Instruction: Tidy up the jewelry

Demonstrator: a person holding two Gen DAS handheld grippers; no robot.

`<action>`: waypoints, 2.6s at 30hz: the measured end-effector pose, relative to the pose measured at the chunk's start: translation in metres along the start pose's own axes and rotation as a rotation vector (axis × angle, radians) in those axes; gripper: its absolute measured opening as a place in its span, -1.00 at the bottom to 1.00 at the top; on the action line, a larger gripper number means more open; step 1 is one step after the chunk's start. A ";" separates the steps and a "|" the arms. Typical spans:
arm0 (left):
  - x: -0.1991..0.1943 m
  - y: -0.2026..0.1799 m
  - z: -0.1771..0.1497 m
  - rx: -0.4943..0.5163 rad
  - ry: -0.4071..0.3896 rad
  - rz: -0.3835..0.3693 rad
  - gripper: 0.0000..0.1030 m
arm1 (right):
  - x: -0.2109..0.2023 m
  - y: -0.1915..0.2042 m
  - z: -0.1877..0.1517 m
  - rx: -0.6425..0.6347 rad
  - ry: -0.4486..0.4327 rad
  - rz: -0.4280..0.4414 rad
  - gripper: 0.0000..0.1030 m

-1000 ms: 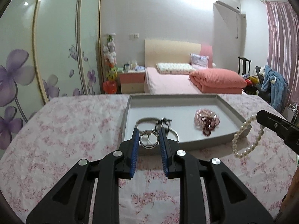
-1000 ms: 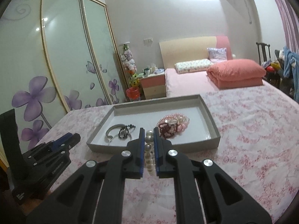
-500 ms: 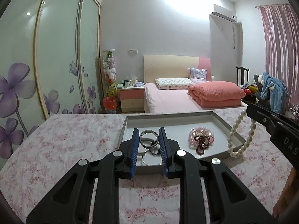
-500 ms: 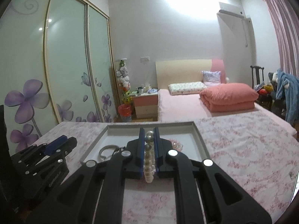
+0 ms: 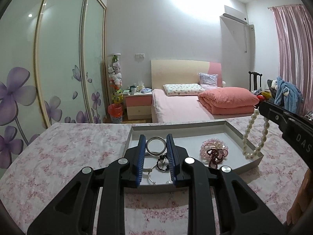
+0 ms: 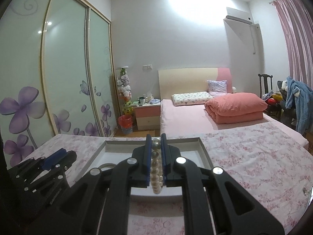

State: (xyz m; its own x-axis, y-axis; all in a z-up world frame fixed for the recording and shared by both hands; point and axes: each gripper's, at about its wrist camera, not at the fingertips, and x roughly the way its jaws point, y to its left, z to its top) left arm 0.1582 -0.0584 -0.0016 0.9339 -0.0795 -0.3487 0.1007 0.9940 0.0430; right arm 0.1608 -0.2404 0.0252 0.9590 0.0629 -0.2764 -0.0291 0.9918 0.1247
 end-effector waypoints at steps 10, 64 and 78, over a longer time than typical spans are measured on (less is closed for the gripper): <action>0.020 -0.003 0.006 0.000 0.004 -0.014 -0.56 | 0.024 -0.002 0.003 0.005 0.003 -0.010 -0.81; -0.028 0.061 -0.010 -0.095 0.045 0.004 0.65 | -0.024 -0.006 -0.030 0.034 0.179 0.028 0.76; -0.076 0.043 -0.024 -0.038 -0.002 0.053 0.97 | -0.074 0.015 -0.041 -0.015 0.151 0.016 0.92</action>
State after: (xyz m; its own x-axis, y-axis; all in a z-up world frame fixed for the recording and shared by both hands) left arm 0.0834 -0.0074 0.0038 0.9383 -0.0265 -0.3449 0.0378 0.9989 0.0263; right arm 0.0781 -0.2250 0.0083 0.9049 0.0934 -0.4152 -0.0492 0.9920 0.1160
